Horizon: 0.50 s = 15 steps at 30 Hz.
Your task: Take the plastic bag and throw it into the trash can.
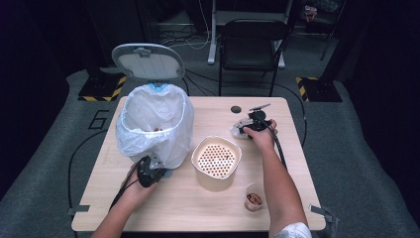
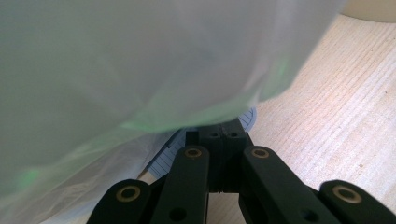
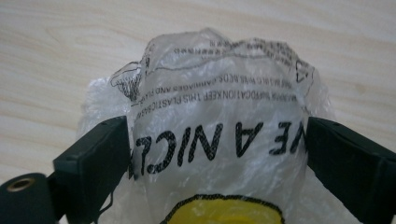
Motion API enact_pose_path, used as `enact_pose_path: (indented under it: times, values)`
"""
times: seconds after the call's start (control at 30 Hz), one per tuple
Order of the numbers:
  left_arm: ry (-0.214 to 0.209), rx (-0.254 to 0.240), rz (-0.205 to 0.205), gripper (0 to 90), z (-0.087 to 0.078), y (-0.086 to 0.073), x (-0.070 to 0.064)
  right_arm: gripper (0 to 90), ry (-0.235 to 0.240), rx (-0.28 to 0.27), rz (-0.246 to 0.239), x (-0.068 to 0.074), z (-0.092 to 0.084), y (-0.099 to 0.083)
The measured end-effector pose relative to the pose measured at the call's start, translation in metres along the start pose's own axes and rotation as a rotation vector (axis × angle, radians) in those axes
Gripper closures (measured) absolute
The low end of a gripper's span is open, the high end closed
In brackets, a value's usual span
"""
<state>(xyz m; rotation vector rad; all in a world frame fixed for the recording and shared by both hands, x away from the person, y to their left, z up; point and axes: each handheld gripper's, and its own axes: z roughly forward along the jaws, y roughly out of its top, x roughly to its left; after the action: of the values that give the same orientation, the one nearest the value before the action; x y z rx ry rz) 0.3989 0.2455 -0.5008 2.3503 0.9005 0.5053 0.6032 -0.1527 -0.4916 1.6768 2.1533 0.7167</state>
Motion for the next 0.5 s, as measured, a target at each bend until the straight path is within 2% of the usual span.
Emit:
enact_pose_path:
  times: [0.1, 0.13, 0.2, 0.23, 0.27, 0.33, 0.4, 0.5]
  values:
    - [0.001, 0.002, 0.010, 90.0, 0.000, 0.000, 0.001, 14.0, 0.006, 0.023, -0.005, -0.003, 0.003, -0.003]
    - [0.001, 0.001, -0.004, 90.0, 0.000, 0.000, -0.001, 18.7, 0.011, 0.021, -0.011, -0.004, 0.003, -0.004]
    - [0.001, 0.003, -0.007, 90.0, 0.000, 0.000, -0.001, 27.7, 0.019, 0.004, -0.010, -0.004, 0.001, -0.006]
    - [0.002, 0.004, -0.003, 90.0, 0.000, 0.000, -0.001, 35.9, 0.020, -0.003, -0.019, -0.005, 0.001, -0.007]
    - [0.003, 0.006, 0.012, 90.0, -0.001, 0.000, 0.000, 35.9, 0.020, -0.003, -0.019, -0.005, 0.001, -0.007]
    - [0.001, 0.001, 0.012, 90.0, 0.000, 0.000, 0.001, 52.8, 0.052, 0.003, -0.017, -0.008, -0.001, -0.009]
    - [0.001, 0.002, 0.013, 90.0, 0.000, 0.000, 0.001, 63.5, 0.062, -0.007, -0.025, -0.011, -0.004, -0.010]
    - [-0.001, 0.002, 0.011, 90.0, 0.000, 0.000, 0.001, 70.9, 0.062, -0.015, -0.040, -0.014, -0.010, -0.010]
